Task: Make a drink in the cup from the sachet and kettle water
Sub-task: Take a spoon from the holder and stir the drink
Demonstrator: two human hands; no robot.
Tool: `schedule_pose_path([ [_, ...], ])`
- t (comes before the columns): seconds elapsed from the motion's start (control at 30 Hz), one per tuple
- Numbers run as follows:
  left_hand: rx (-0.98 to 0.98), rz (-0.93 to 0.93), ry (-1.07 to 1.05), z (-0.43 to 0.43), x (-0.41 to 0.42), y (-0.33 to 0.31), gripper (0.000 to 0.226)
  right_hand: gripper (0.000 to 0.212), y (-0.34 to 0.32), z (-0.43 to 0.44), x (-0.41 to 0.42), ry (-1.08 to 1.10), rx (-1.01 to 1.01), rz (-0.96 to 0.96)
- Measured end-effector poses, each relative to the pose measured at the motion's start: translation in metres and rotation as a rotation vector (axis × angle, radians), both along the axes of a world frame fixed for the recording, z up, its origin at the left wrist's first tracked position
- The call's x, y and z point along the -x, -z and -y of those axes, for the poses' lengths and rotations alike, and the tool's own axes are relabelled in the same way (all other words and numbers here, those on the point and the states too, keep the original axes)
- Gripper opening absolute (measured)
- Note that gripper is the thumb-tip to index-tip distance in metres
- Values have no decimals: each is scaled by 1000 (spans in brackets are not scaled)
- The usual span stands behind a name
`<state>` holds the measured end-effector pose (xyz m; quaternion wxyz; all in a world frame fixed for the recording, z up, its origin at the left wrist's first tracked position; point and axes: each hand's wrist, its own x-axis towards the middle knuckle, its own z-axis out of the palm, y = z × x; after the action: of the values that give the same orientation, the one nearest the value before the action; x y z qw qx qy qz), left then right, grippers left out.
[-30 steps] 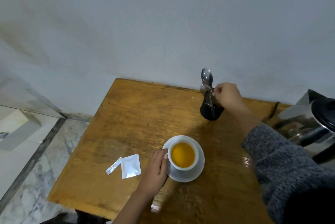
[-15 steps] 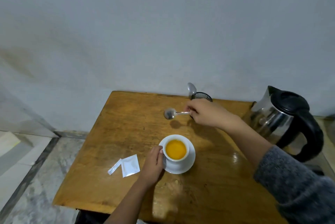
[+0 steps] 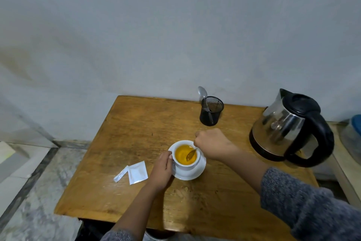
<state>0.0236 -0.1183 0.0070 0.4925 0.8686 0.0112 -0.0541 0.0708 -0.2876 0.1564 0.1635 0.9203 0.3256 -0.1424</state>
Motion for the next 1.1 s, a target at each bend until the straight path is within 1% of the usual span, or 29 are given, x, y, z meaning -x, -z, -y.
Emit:
schedule_pose_path([
  [0.13, -7, -1, 3, -1, -1, 2, 23, 17, -3, -7, 0, -57, 52, 55],
  [0.27, -4, 4, 10, -2, -2, 3, 23, 21, -2, -18, 0, -78, 86, 66],
  [0.57, 15, 17, 21, -3, -2, 1, 22, 16, 8, -32, 0, 11, 6, -4],
  [0.77, 21, 12, 30, -4, -1, 1, 22, 22, 12, -35, 0, 109, -71, -6],
  [1.03, 22, 1, 45, -5, -2, 1, 23, 20, 0, -24, 2, 134, -31, -82],
  [1.1, 16, -2, 47, -5, -2, 1, 22, 16, -4, -23, 4, 141, -22, -115],
])
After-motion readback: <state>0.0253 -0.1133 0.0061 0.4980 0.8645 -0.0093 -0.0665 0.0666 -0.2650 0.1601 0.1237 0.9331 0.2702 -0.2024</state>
